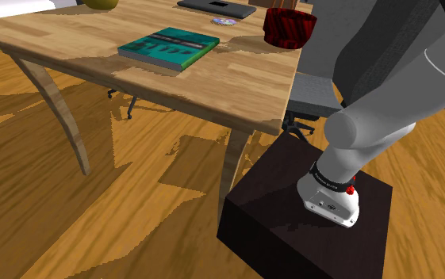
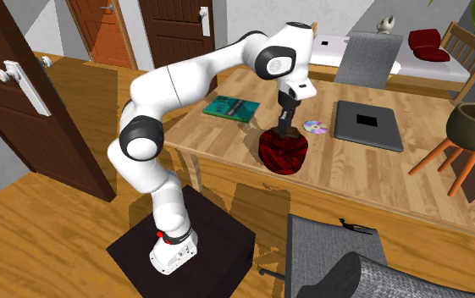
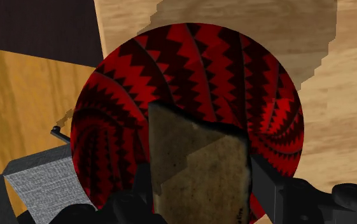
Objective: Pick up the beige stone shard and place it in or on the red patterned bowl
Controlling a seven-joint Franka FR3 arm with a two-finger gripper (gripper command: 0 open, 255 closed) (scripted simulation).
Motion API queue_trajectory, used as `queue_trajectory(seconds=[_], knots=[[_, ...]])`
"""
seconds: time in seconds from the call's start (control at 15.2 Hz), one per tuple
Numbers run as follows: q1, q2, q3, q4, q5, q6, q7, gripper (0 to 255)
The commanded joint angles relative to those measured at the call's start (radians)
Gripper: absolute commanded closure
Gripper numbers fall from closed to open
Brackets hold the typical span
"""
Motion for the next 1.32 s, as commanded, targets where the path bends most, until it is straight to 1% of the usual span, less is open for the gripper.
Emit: queue_trajectory(seconds=[0.0,0.4,0.92,0.99,1.25], knots=[[0.001,-0.013,0.002,-0.047,0.000,0.034,0.003,255],[0.001,-0.044,0.002,-0.162,0.001,0.118,0.002,255],[0.001,-0.044,0.002,-0.162,0.001,0.118,0.002,255],[0.001,-0.043,0.002,-0.161,0.001,0.119,0.002,0],[0.000,-0.043,0.001,-0.161,0.000,0.118,0.000,0]])
